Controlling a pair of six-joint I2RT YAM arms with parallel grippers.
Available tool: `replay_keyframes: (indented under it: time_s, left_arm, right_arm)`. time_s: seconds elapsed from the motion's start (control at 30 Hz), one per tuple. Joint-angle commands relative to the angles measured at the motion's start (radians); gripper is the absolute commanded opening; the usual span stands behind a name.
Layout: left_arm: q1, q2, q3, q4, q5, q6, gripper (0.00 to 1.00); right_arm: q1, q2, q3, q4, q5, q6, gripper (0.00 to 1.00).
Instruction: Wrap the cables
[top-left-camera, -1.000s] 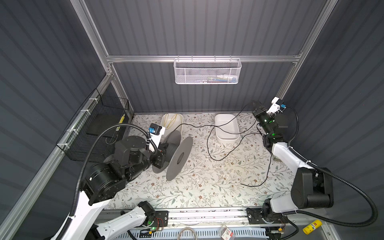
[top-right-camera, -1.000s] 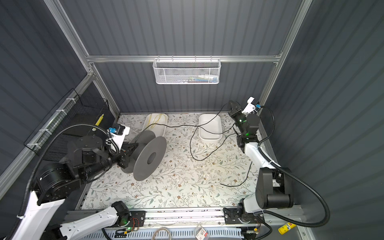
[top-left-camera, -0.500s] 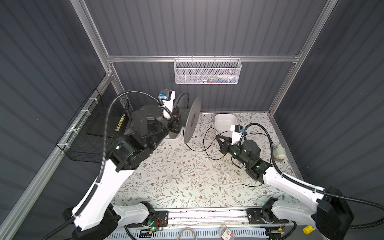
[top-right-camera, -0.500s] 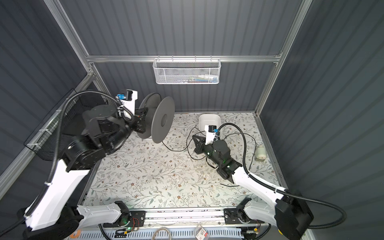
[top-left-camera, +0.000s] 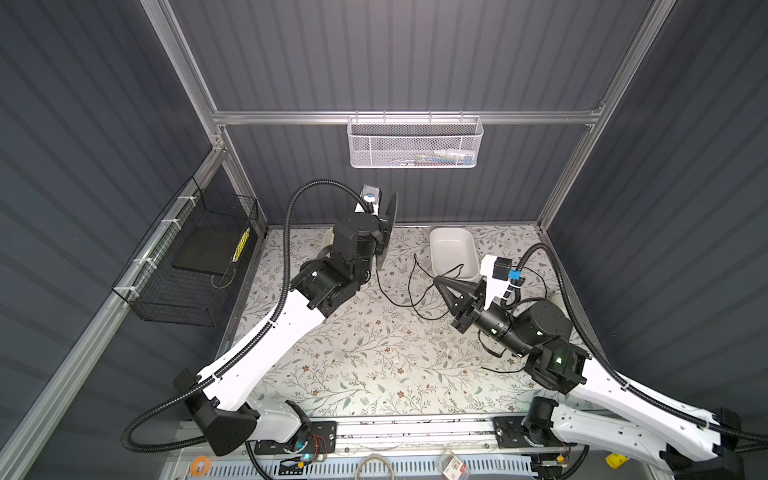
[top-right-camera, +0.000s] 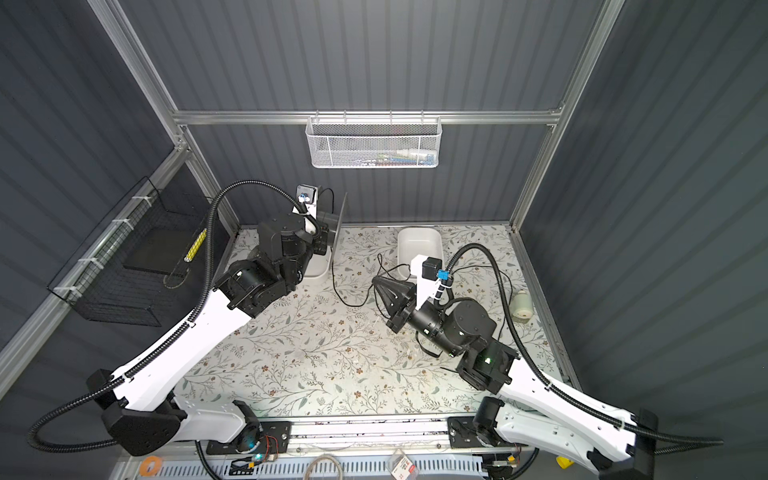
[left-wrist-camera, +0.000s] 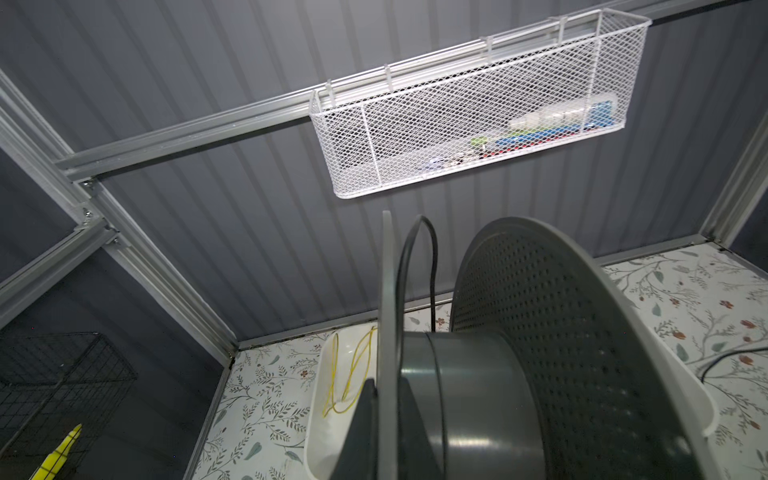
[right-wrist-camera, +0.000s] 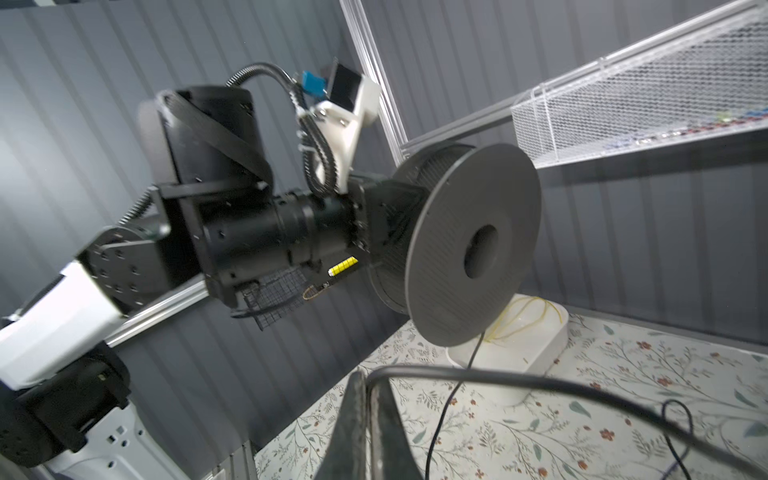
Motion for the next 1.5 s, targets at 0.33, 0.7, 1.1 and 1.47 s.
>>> replay_keyframes:
  time_s: [0.33,0.7,1.1,1.47]
  left_arm:
    - [0.042,0.057,-0.133,0.14,-0.102,-0.01,0.0]
    - [0.045,0.019,-0.31,0.025,0.009,-0.02,0.0]
    - [-0.018,-0.121,-0.394,-0.341,0.221,-0.069,0.0]
    - [-0.037,-0.293,-0.389,-0.455,0.376,-0.057,0.0]
  right_arm:
    - [0.017,0.025,0.174,-0.042,-0.125,0.014,0.0]
    - [-0.301,0.064,0.399,-0.17,-0.235,0.084,0.0]
    - [-0.684,0.269,0.379,0.13,-0.288,0.321,0.0]
    - [-0.792,0.559,0.234,0.762,-0.396,0.603,0.0]
